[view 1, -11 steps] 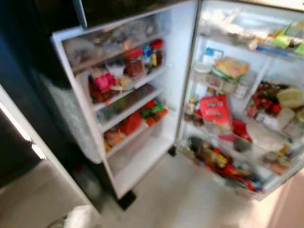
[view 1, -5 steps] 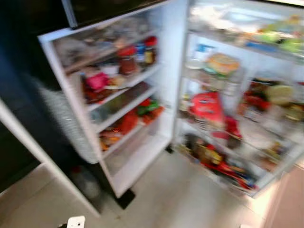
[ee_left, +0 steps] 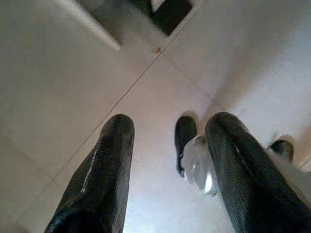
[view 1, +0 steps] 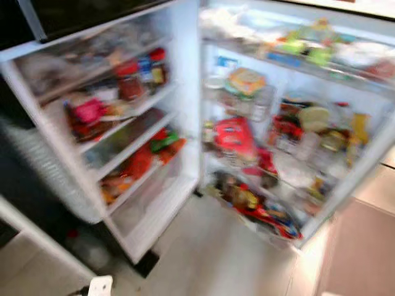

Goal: Restocking fridge

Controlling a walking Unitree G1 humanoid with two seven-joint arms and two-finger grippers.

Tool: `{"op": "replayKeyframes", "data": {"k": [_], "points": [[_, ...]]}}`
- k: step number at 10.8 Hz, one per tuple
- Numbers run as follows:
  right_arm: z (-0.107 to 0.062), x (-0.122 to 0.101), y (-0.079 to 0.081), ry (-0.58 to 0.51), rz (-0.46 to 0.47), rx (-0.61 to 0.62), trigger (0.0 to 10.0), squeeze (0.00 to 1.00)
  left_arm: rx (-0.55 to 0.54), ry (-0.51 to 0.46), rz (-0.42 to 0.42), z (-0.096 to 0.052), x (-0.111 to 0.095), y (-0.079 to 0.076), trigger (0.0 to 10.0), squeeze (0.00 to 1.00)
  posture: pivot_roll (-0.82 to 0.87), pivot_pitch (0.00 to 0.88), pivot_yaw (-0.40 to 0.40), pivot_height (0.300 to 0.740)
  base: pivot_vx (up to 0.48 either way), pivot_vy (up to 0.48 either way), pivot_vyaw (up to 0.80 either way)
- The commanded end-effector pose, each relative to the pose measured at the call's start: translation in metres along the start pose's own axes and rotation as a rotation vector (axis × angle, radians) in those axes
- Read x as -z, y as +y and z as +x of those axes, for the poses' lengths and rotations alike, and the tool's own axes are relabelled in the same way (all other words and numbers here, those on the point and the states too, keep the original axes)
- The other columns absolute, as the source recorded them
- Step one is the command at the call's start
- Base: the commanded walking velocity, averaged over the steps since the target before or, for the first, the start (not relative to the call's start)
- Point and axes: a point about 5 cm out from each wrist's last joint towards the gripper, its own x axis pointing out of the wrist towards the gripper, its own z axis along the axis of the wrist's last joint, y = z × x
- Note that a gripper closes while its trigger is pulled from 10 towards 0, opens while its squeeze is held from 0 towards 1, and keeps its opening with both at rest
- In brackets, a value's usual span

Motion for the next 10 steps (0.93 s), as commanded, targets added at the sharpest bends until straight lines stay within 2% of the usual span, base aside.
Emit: {"op": "replayKeyframes", "data": {"k": [1,2,3,5,7,8,10], "points": [[-0.001,-0.001,-0.003,-0.029,0.040,0.067,10.0,0.00,0.002,0.033,0.021,-0.001,0.006,0.002,10.0,0.00,-0.06,0.000,0.035,0.740,0.000,0.000,0.00],[0.004,-0.045,-0.012,-0.162,0.088,0.236,10.0,0.00,0.000,0.035,0.032,-0.001,0.006,0.003,10.0,0.00,-0.07,0.000,0.040,0.740,0.000,0.000,0.00],[0.004,-0.077,-0.034,-0.259,0.164,0.353,10.0,0.00,-0.002,0.036,0.039,-0.001,0.006,0.003,10.0,0.00,-0.07,0.000,0.042,0.740,0.000,0.000,0.00],[-0.002,-0.090,-0.057,-0.325,0.253,0.489,10.0,0.00,-0.001,0.036,0.047,-0.001,0.006,0.004,10.0,0.00,-0.07,0.000,0.051,0.740,0.000,0.000,0.00],[-0.007,-0.104,-0.070,-0.397,0.277,0.590,10.0,0.00,0.000,0.036,0.058,-0.001,0.006,0.005,10.0,0.00,-0.08,0.000,0.057,0.740,0.000,0.000,0.00],[-0.008,-0.110,-0.070,-0.430,0.320,0.586,10.0,0.00,0.001,0.035,0.063,-0.001,0.005,0.005,10.0,0.00,-0.08,0.000,0.060,0.740,0.000,0.000,0.00],[-0.011,-0.118,-0.064,-0.488,0.332,0.588,10.0,0.00,0.005,0.032,0.077,-0.001,0.005,0.005,10.0,0.00,-0.08,0.000,0.063,0.740,0.000,0.000,0.00]]}}
